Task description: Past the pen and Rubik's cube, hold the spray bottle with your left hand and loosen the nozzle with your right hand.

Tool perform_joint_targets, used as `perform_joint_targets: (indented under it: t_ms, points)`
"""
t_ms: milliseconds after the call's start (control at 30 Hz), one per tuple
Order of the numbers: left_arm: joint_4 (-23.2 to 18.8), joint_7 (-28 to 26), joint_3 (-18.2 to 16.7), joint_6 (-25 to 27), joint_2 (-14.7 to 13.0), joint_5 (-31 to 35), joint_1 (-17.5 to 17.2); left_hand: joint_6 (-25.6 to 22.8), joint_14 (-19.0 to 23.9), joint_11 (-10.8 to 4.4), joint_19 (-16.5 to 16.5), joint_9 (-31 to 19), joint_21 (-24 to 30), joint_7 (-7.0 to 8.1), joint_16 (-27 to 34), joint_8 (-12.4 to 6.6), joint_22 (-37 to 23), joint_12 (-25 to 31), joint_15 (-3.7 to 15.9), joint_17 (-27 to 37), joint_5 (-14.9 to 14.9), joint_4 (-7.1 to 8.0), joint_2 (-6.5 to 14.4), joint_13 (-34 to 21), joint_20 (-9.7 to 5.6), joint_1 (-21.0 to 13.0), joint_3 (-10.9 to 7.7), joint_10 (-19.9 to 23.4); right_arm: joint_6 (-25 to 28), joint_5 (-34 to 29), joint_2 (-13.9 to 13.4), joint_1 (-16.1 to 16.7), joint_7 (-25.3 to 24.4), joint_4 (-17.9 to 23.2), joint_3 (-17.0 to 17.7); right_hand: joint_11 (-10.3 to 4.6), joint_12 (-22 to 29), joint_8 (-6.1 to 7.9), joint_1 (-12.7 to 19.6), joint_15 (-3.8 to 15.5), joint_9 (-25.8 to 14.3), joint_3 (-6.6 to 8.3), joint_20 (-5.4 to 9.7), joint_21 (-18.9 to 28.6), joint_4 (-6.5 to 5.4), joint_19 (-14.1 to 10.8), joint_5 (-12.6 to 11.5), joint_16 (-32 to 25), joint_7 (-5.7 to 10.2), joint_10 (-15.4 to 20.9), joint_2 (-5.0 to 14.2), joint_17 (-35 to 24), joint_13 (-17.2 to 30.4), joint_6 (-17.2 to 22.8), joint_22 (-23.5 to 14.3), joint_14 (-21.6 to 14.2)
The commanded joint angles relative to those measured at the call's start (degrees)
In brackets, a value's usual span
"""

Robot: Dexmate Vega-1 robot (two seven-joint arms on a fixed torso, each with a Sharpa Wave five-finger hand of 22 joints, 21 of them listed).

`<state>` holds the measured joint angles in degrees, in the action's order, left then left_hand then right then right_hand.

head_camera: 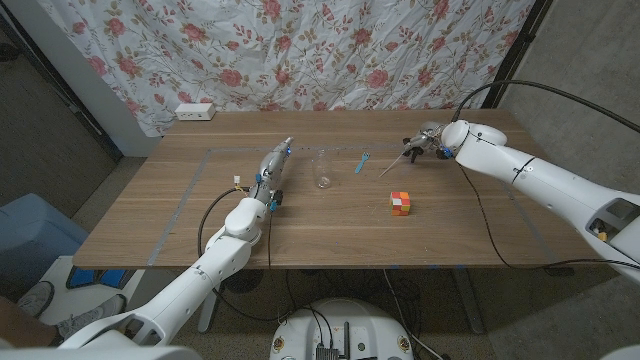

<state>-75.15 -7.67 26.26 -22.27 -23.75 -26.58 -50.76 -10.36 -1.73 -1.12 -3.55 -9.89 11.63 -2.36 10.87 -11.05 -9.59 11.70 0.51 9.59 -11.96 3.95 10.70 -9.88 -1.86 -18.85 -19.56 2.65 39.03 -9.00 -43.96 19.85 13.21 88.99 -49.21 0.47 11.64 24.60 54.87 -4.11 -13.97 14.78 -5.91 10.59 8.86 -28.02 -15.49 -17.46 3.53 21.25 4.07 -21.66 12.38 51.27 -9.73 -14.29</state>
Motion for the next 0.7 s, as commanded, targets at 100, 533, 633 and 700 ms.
perform_joint_targets:
  t_ms: [100, 533, 633, 700]
  points:
    - [0.1, 1.0, 0.1, 0.5, -0.2, -0.7, 0.2, -0.7, 0.2, 0.15, 0.2, 0.0, -0.1, 0.23, -0.1, -0.09, -0.2, 0.3, 0.07, 0.2, -0.5, 0.49, 0.2, -0.1, 0.01, 0.8, -0.60, 0.8, -1.1, -0.5, 0.8, 0.4, 0.7, -1.7, -0.1, 0.25, -0.3, -0.68, -0.6, -0.33, -0.2, -0.23, -0.44, -0.1, -0.03, 0.8, 0.2, 0.6, 3.60, -1.3, -0.16, -0.2, 0.2, 2.1, -0.1, 0.8]
    - [0.8, 2.0, 0.1, 0.1, -0.1, -1.4, 0.5, -1.1, 0.6, 0.45, 0.3, 0.0, -0.3, 0.04, -0.2, 0.02, -0.2, 0.3, -0.22, 0.1, -0.6, 0.80, 0.2, -0.1, 0.09, 1.3, -1.41, 1.5, -1.2, -0.4, 0.6, 0.8, 1.3, -1.2, 0.0, 0.94, -0.6, -3.12, -1.1, -1.91, -0.2, -0.66, -1.55, 0.0, 0.10, 2.2, 1.0, 1.5, 3.77, -3.8, -0.96, -0.1, 0.2, -5.0, -0.1, 2.7]
    - [0.6, 2.0, 0.0, 0.3, -0.3, -1.4, 0.4, -1.3, 0.6, 0.35, 0.3, 0.0, -0.3, 0.03, -0.3, 0.02, -0.2, 0.3, -0.27, 0.1, -0.7, 0.86, 0.2, -0.1, 0.13, 1.4, -1.59, 1.6, -1.4, -0.3, 0.5, 1.0, 1.5, -0.9, 0.0, 1.26, -0.6, -3.61, -1.2, -2.13, -0.2, -0.75, -1.70, 0.0, 0.14, 2.5, 1.2, 1.7, 3.73, -4.1, -1.19, -0.1, 0.2, -6.3, -0.1, 3.0]
    - [0.5, 2.1, 0.0, 0.3, -0.4, -1.5, 0.3, -1.4, 0.7, 0.31, 0.4, 0.0, -0.3, 0.03, -0.3, 0.01, -0.2, 0.3, -0.28, 0.1, -0.7, 0.90, 0.2, -0.1, 0.14, 1.5, -1.75, 1.8, -1.3, -0.3, 0.4, 1.1, 1.6, -0.7, 0.1, 1.42, -0.7, -3.93, -1.2, -2.26, -0.2, -0.82, -1.85, 0.0, 0.14, 2.6, 1.4, 1.9, 3.65, -4.5, -1.33, 0.0, 0.3, -7.3, -0.1, 3.3]
